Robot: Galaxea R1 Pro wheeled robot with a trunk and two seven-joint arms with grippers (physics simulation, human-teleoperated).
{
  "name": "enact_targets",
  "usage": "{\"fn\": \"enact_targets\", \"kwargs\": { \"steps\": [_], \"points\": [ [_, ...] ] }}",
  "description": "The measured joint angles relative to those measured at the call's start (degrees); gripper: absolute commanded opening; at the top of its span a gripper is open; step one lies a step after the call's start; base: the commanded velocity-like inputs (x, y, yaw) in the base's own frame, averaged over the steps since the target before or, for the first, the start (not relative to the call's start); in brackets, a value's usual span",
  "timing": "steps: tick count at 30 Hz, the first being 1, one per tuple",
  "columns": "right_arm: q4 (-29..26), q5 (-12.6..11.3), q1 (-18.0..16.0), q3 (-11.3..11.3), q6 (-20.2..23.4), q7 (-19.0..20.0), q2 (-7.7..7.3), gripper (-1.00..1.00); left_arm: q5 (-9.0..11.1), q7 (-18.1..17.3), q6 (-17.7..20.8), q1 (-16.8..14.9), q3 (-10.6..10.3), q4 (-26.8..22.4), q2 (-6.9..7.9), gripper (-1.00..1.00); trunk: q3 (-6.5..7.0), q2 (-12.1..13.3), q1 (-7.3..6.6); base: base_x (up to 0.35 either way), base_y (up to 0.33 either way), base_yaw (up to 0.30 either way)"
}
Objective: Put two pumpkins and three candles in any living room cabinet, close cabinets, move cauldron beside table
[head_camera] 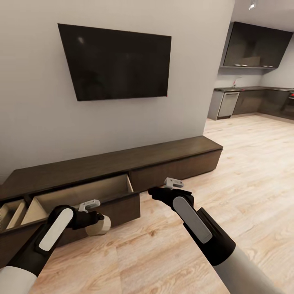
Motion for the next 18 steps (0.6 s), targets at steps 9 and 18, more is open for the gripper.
{"fn": "enact_targets", "kwargs": {
  "steps": [9, 18],
  "points": [
    [0.10, 0.00, -0.01, -0.22, -0.05, -0.09, 0.06, 1.00, -0.06, 0.00, 0.06, 0.02, 0.03, -0.08, 0.09, -1.00, 1.19, 3.61, -1.98, 0.000, 0.000, 0.197],
    [0.00, -0.58, 0.00, -0.17, -0.07, 0.03, 0.04, 1.00, -0.01, 0.00, 0.04, 0.00, 0.02, -0.06, 0.02, -1.00, 2.54, 7.22, -3.95, 0.000, 0.000, 0.077]
  ]
}}
